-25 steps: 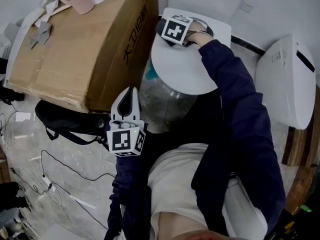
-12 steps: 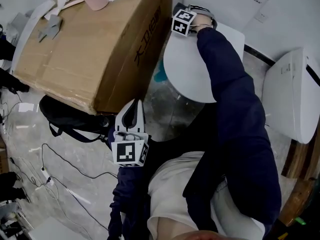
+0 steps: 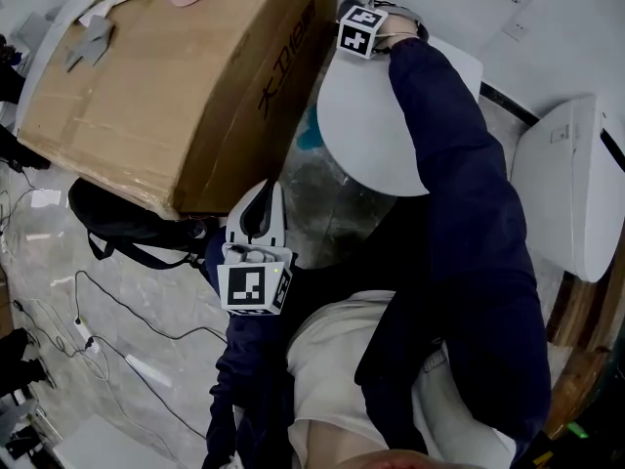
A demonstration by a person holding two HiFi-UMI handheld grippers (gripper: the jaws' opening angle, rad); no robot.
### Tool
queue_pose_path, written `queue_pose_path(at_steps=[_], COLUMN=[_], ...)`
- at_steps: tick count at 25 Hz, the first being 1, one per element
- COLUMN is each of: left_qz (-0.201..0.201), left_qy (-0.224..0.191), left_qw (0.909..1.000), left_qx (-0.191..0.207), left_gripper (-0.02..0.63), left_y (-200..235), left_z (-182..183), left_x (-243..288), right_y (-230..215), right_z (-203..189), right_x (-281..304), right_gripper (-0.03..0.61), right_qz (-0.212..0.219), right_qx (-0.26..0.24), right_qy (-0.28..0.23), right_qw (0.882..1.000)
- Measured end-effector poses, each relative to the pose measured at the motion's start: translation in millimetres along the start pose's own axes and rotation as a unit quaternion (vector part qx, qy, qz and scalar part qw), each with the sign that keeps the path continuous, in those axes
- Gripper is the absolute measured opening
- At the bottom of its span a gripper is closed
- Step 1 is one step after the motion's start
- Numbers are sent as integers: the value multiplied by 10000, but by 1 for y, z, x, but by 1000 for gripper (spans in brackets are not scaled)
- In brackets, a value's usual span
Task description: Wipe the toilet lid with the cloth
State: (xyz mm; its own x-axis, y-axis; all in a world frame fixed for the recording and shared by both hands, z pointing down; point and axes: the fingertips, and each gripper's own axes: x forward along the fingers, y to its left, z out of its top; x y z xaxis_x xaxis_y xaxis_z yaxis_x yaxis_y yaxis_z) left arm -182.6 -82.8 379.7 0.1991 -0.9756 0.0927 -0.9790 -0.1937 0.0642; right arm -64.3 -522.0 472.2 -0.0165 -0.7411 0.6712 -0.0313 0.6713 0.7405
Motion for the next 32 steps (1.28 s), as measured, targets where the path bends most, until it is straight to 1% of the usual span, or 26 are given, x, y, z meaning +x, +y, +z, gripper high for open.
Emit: queue_pose_path(at_steps=[10,16,19,24,28,32], left_qz=[-53,-73,-27,159,204,225], left_qy=[-116,-226,-250,-253,-332,-326], left_qw=[9999,9997,9997,9996,9991,9991], left_qx=[-31,-17,12,18,142,125], left_gripper=[17,17,17,17,17,17], left_y=[-2,-2,2,17,18,19], left_z=[8,16,18,18,25,26], left_x=[4,5,6,4,3,2], right_y=[47,79,92,120,141,157], right_z=[17,28,31,42,48,50], right_x=[-34,-58,-71,-96,-116,-134], right_gripper=[57,57,57,57,57,57], right_qz=[652,857,992,1304,1370,1317], right_qx=[-255,-339,-379,-447,-569,-727], right_qy=[-108,-238,-315,-506,-672,-821], right_qw=[9975,9955,9938,9892,9867,9852])
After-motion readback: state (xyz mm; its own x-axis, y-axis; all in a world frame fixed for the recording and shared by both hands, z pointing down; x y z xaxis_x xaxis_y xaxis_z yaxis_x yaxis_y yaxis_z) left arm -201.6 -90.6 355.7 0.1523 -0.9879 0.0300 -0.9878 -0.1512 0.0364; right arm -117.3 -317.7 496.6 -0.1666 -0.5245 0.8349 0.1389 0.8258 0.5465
